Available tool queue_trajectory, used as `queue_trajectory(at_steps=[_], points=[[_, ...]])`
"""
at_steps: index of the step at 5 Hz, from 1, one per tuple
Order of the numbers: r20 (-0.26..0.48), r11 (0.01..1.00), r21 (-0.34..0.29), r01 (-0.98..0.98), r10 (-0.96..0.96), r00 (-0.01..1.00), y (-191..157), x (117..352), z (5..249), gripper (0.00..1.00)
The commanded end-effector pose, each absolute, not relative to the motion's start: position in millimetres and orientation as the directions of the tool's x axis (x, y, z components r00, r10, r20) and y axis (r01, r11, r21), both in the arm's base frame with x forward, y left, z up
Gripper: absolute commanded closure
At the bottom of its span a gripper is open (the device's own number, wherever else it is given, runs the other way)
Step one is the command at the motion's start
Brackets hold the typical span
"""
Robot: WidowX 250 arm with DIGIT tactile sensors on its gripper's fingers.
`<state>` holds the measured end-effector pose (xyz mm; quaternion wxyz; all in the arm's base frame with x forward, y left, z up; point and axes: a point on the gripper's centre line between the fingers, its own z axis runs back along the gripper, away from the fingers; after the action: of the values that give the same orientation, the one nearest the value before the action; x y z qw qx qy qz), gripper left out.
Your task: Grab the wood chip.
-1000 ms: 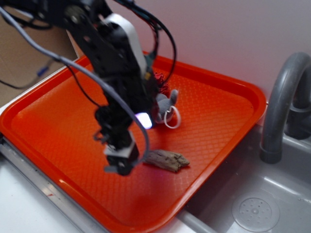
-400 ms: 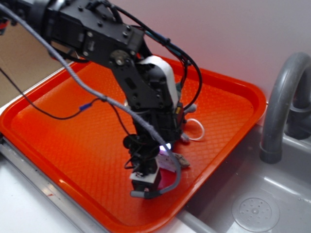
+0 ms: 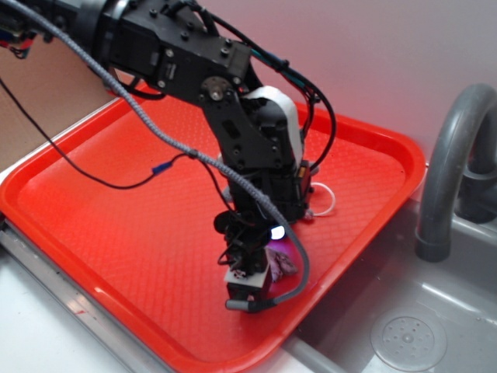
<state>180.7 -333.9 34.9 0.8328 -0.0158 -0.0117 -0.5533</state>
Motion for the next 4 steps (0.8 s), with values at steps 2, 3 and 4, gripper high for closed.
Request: queue_trajectory(at_steps=[2, 3, 4], points=[[0.01, 0.324, 0.016, 0.946, -0.946, 0.324, -337.4, 149.4, 46.1, 1.0], [0.014, 0.385, 0.009, 0.923, -0.923, 0.384, -335.8, 158.0, 53.7, 1.0], [0.072, 0.549, 0.0, 0.836, -0.834, 0.547, -322.4, 177.6, 90.1, 1.0]])
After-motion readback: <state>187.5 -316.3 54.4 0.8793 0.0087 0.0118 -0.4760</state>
